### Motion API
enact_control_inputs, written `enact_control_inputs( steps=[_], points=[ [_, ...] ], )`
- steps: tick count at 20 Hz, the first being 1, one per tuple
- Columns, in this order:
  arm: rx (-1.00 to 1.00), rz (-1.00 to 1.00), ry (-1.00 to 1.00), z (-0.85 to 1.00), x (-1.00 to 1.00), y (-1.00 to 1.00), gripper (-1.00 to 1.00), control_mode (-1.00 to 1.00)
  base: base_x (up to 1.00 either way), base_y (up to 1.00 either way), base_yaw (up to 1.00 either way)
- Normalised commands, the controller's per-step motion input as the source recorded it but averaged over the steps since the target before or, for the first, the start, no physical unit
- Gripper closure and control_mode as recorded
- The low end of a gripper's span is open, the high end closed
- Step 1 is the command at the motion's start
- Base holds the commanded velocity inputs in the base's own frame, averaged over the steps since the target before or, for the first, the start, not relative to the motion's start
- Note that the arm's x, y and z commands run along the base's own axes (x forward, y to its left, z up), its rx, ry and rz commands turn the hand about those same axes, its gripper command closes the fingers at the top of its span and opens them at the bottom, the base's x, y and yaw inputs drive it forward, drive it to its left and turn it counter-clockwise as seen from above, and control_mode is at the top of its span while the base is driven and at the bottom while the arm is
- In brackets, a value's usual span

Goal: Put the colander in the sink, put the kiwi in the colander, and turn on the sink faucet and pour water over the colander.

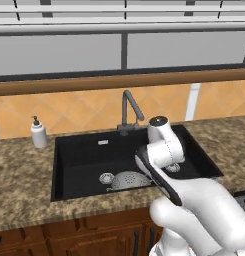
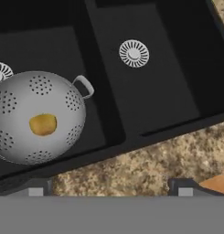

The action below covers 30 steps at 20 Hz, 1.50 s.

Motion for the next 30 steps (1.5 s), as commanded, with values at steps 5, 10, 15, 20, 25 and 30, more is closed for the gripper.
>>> enact_control_inputs(
  steps=[5,10,15,20,25,30],
  points=[
    [0.17,0.08,-0.15,0.56,0.21,-0.92,-1.00,-1.00,0.00,0.00,0.00],
    [0.34,0.13,-0.11,0.41,0.74,-0.53,-1.00,-1.00,0.00,0.00,0.00],
    [0.36,0.12,-0.04,0.62,0.77,-0.14,-1.00,-1.00,0.00,0.00,0.00],
    [0.33,0.09,0.00,0.61,0.63,0.01,-1.00,-1.00,0.00,0.00,0.00],
    [0.24,0.05,0.00,0.34,0.47,0.00,-1.00,-1.00,0.00,0.00,0.00],
    [0.14,0.05,0.00,0.00,0.23,0.17,-1.00,-1.00,0.00,0.00,0.00]
  ],
)
